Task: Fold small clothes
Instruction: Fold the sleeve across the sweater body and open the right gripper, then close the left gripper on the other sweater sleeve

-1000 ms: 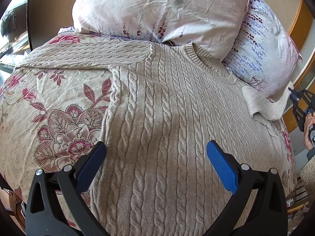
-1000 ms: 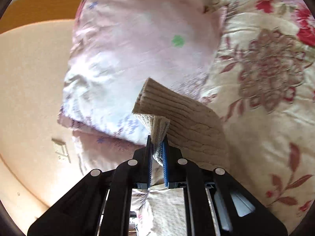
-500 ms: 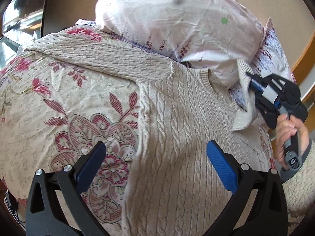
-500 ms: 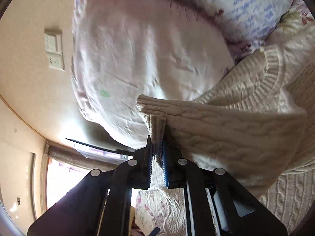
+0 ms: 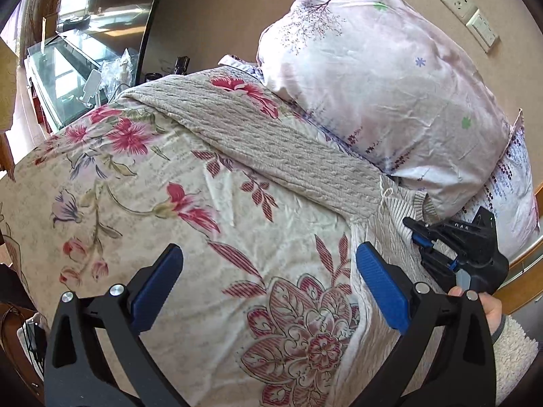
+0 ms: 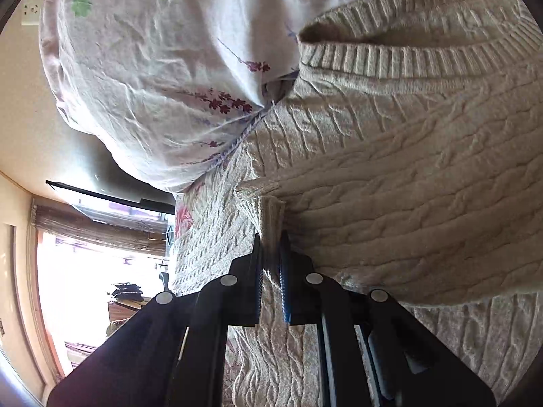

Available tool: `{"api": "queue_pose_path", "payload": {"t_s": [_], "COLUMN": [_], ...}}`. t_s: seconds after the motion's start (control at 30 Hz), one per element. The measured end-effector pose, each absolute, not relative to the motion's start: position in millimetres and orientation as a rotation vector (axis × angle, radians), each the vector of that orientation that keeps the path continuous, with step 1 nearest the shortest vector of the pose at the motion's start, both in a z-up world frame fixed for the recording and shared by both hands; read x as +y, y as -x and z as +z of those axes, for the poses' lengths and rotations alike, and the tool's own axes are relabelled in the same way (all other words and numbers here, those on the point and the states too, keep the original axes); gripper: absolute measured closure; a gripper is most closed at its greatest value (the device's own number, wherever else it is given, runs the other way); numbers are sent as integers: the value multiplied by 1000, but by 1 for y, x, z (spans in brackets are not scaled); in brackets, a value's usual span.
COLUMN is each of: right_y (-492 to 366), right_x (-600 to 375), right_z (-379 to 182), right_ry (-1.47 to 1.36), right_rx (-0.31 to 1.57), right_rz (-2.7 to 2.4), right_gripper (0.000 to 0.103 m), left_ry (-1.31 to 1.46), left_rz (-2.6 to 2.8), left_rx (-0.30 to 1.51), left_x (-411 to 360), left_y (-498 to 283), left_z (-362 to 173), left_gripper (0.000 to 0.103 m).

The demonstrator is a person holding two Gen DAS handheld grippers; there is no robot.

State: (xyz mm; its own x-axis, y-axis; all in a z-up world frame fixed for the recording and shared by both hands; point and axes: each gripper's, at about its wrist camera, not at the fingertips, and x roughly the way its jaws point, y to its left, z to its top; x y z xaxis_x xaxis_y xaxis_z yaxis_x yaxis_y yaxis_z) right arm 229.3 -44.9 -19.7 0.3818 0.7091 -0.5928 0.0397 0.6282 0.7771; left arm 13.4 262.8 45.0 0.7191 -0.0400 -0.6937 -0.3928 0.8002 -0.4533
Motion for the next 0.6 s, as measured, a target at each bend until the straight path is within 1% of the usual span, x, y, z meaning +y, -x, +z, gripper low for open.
{"api": "queue_pose_path", "payload": {"t_s": [0.1, 0.17, 0.2, 0.23, 0.27, 0.3, 0.33, 0.43, 0.5, 0.57, 0.6], "right_y": [-226, -230, -230, -230, -233, -231, -229, -217, -206, -192, -184], "right_x": [-38, -32, -27, -23, -17, -11, -3, 8, 3, -8, -15], "right_z": [-24, -17, -16, -15, -14, -11, -8, 4, 8, 9, 8], "right_ry": [-754, -707, -694, -686, -682, -680, -668, -640, -657, -660, -656], "right_rx": [1131, 1131, 1135, 1136, 1136, 1144, 1161, 1192, 1192, 1184, 1184], "right_rz": [479, 471, 480, 497, 522, 558, 595, 672, 678, 656, 641], "right_gripper": [93, 87, 75, 59, 49, 28, 16, 14, 13, 12, 12], "left_ry": [697, 758, 789, 825, 861, 902, 939, 1020, 1067, 1124, 1162], "left_rz": [226, 225, 226, 228, 227, 223, 217, 204, 190, 169, 154], "left_rx": [760, 767, 771, 779, 786, 789, 785, 756, 734, 724, 721], "left_x": [284, 297, 303, 310, 317, 323, 328, 340, 347, 355, 358], "left_y": [-23, -32, -36, -41, -45, -50, -54, -66, -73, -82, -86], "left_z": [43, 40, 39, 37, 35, 34, 32, 28, 24, 18, 14], "left_gripper": [2, 2, 2, 2, 2, 2, 2, 2, 5, 25, 28]}}
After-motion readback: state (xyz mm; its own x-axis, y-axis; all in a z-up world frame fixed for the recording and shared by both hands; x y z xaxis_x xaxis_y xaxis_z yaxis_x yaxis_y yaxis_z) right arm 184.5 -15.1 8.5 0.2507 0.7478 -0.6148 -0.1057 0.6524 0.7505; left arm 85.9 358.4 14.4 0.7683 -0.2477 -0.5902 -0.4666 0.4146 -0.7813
